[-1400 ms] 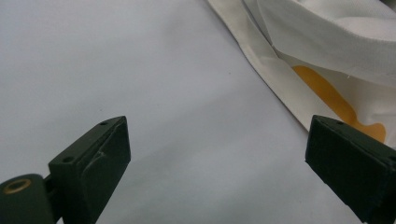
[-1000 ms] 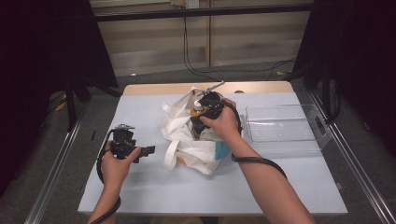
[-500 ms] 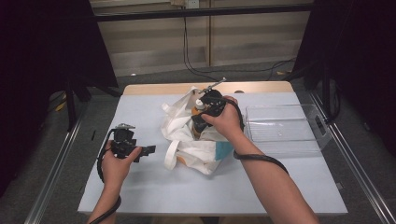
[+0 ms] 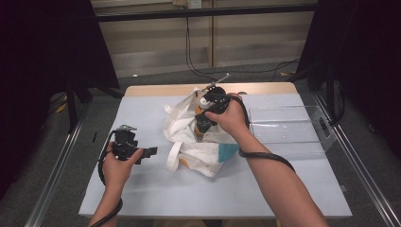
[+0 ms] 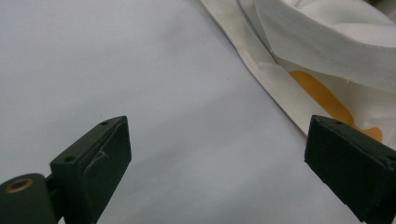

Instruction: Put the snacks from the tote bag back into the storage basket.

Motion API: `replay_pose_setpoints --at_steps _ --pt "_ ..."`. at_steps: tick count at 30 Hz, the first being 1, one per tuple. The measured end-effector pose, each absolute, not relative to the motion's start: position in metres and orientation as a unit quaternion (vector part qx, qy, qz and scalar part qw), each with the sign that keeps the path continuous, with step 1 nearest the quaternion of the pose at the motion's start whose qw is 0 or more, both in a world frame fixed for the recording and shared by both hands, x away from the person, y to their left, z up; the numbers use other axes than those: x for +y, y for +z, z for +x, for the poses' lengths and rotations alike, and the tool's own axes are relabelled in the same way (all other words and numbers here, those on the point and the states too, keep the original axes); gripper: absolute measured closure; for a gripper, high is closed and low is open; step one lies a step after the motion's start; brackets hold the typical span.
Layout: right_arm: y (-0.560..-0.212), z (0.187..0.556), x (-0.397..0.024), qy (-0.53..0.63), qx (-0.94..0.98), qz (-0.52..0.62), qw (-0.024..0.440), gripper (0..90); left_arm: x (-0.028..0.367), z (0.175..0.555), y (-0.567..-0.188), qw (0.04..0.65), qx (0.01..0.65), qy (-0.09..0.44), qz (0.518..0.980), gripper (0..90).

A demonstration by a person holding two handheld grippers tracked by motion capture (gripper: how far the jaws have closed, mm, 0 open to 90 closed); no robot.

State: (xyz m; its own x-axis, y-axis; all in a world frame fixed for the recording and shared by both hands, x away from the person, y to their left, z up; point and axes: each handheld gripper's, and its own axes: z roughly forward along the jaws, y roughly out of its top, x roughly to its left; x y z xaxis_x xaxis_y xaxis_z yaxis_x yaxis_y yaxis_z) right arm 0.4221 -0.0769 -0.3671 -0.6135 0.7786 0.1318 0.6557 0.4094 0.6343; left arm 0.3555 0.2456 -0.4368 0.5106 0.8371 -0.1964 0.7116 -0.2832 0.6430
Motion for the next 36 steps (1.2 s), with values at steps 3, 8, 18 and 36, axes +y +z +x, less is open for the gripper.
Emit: replay_pose_setpoints --at_steps 3,8,18,36 --pt "-0.364 0.422 -0.077 0.329 0.834 0.435 0.088 30.4 0.245 0.355 -0.437 0.350 0.486 0.088 0.796 7.2" --pt "-0.359 0.423 -0.079 0.328 0.836 0.433 0.081 30.5 0.245 0.356 -0.437 0.351 0.484 0.092 0.797 7.3" --pt "-0.343 0.424 -0.082 0.328 0.836 0.435 0.068 30.5 0.246 0.356 -0.437 0.351 0.485 0.090 0.796 7.3" --pt "-0.322 0.428 -0.081 0.295 0.848 0.437 0.042 30.5 0.245 0.355 -0.437 0.349 0.484 0.090 0.797 7.2"
